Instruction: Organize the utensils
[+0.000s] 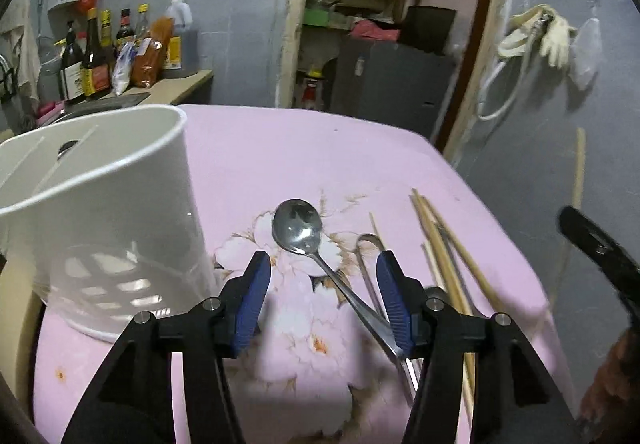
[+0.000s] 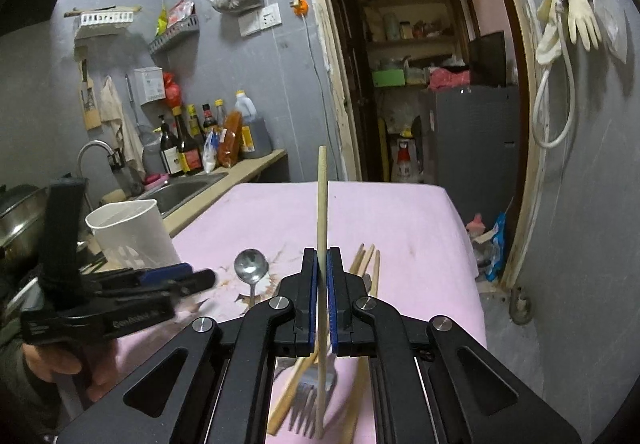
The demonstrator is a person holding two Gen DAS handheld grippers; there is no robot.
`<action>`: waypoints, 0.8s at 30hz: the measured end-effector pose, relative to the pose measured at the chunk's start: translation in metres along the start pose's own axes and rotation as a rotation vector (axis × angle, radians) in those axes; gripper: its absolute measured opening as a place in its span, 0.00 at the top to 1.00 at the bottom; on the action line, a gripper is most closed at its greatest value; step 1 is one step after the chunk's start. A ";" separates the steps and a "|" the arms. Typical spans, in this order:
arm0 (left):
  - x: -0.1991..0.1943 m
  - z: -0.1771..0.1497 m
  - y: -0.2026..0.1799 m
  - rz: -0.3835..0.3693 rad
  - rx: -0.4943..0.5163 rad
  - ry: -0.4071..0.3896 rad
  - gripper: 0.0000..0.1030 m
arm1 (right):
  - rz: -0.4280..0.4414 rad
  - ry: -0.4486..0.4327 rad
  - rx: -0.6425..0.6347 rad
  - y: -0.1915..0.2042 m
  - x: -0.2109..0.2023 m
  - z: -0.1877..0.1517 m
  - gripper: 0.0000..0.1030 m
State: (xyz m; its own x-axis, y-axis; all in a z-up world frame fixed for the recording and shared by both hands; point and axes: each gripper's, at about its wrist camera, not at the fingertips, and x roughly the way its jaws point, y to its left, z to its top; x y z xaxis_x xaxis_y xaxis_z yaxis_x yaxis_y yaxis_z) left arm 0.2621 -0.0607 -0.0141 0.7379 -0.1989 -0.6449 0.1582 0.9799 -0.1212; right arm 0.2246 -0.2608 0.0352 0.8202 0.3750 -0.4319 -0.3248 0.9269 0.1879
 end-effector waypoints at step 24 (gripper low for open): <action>0.065 0.014 0.026 0.089 -0.229 0.128 0.90 | 0.120 0.029 0.061 -0.032 0.013 -0.001 0.96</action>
State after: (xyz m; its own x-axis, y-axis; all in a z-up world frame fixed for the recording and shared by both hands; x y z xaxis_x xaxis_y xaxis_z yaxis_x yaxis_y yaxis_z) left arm 0.3234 -0.0481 -0.0486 0.6511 -0.1226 -0.7490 -0.0670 0.9737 -0.2177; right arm 0.2449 -0.2860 0.0229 0.7631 0.4838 -0.4284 -0.3894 0.8734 0.2925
